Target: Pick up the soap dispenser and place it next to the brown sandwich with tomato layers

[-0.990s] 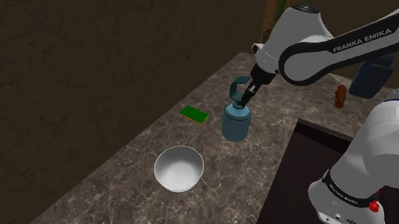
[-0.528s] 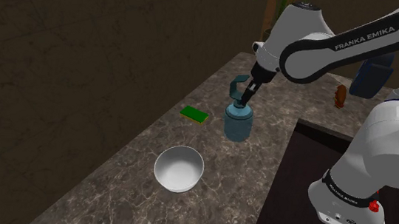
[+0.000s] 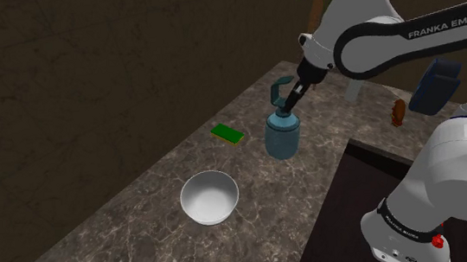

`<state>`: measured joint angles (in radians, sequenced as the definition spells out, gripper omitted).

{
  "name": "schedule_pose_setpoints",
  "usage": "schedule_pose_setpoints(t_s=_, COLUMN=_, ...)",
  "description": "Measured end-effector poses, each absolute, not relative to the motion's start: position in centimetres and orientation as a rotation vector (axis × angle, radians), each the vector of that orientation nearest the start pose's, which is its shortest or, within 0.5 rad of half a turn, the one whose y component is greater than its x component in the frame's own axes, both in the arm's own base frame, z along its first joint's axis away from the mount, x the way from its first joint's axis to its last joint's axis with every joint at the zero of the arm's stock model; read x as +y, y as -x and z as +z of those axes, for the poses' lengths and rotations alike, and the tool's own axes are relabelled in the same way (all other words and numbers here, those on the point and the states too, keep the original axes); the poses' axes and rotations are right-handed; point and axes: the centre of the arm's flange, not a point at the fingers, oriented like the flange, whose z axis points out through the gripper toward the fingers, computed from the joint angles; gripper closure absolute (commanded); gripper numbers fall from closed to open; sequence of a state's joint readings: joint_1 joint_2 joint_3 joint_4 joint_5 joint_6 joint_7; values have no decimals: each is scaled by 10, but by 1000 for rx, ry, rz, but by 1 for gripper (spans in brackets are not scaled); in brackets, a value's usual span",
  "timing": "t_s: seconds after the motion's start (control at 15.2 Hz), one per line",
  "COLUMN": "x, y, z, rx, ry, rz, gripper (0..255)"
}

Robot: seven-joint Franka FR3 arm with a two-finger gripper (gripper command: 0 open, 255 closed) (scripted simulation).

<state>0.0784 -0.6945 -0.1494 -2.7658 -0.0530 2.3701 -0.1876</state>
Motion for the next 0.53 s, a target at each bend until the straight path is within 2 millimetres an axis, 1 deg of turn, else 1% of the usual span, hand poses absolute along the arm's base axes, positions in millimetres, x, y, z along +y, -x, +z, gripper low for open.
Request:
schedule_pose_setpoints(t_s=0.26, x=-21, y=-354, z=459, rx=-261, ry=3077, rz=-464, gripper=255)
schedule_pose_setpoints(t_s=0.53, x=-22, y=-355, z=478, rx=-261, ry=3077, rz=-464, gripper=255)
